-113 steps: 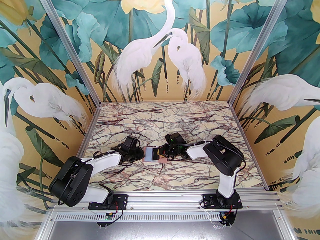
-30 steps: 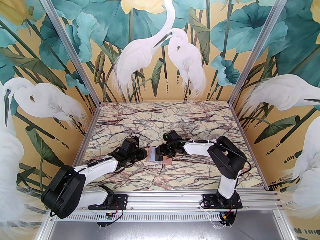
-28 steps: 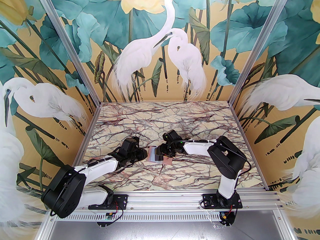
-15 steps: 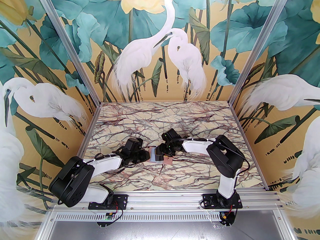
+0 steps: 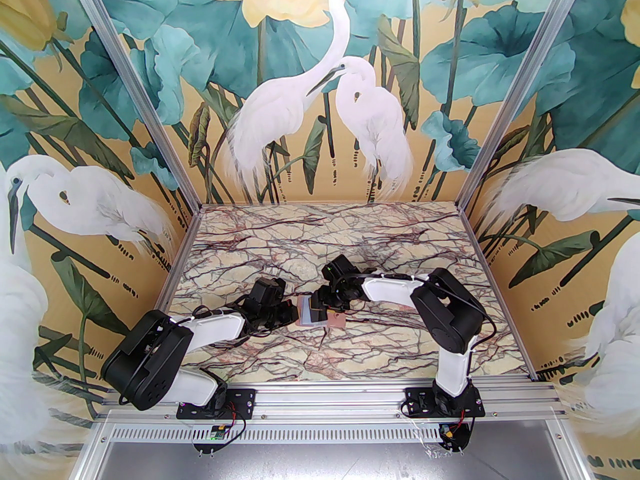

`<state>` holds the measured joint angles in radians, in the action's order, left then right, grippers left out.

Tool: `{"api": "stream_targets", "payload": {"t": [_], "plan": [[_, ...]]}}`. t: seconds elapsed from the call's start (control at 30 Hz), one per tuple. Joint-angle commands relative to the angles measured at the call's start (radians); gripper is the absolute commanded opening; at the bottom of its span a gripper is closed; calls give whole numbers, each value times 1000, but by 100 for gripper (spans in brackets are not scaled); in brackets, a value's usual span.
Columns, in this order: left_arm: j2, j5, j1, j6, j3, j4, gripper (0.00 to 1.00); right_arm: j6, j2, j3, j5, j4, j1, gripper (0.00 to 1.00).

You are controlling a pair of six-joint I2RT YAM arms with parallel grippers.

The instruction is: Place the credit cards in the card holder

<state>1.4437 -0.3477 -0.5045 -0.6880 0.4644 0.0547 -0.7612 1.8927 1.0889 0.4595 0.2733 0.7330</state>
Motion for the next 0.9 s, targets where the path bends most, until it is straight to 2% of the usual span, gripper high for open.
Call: {"api": "stream_targets", "payload": {"t": [0.0, 0.43, 0.73, 0.87], "plan": [[17, -22, -16, -15, -21, 31, 0, 16, 12, 25, -30, 44, 8, 53], [3, 4, -17, -24, -41, 27, 0, -4, -93, -3, -148, 93, 8, 57], [-9, 13, -17, -28, -51, 31, 0, -35, -88, -33, -140, 63, 9, 44], [-8, 15, -18, -29, -54, 33, 0, -45, -89, -42, -166, 73, 9, 31]]}}
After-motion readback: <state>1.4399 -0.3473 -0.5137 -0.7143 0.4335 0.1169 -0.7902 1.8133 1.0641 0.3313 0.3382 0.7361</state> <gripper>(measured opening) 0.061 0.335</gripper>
